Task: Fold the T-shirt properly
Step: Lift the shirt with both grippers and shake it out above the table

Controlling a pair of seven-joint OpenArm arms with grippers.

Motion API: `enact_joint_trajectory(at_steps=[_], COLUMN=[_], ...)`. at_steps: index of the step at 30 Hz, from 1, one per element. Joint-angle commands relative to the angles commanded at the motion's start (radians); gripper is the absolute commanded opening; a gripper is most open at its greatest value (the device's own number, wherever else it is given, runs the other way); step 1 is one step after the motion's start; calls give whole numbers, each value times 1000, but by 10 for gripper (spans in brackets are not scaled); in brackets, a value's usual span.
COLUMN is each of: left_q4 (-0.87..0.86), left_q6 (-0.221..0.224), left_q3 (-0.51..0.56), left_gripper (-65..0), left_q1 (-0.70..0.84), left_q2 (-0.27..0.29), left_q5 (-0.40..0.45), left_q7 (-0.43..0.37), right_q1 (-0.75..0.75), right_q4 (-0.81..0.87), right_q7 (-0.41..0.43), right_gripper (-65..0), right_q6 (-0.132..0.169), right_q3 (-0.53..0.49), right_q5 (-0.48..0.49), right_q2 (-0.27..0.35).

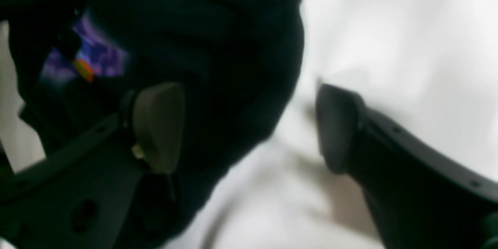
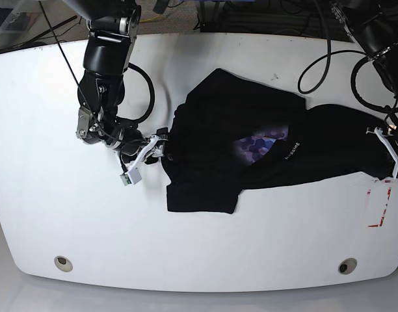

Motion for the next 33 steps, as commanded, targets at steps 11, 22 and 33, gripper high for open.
enact_joint_trajectory(at_steps=[11, 22, 33], left_q4=[-5, -2, 58], left_q6=[0, 0, 0], left_q3=[-12, 37, 146], left_gripper=[-650, -650, -650], left_q1=[0, -55, -267], left_q2=[3, 3, 6], left_q5=[0, 2, 2], left_q7=[-2, -2, 5], right_q1=[-15, 23, 318], right_q4=[0, 222, 232], right_q7=[83, 12, -101], right_gripper=[-644, -650, -650], right_q6=[0, 0, 11], right_q3=[-95, -97, -103], right_q5=[6, 9, 9], right_q2=[5, 130, 253])
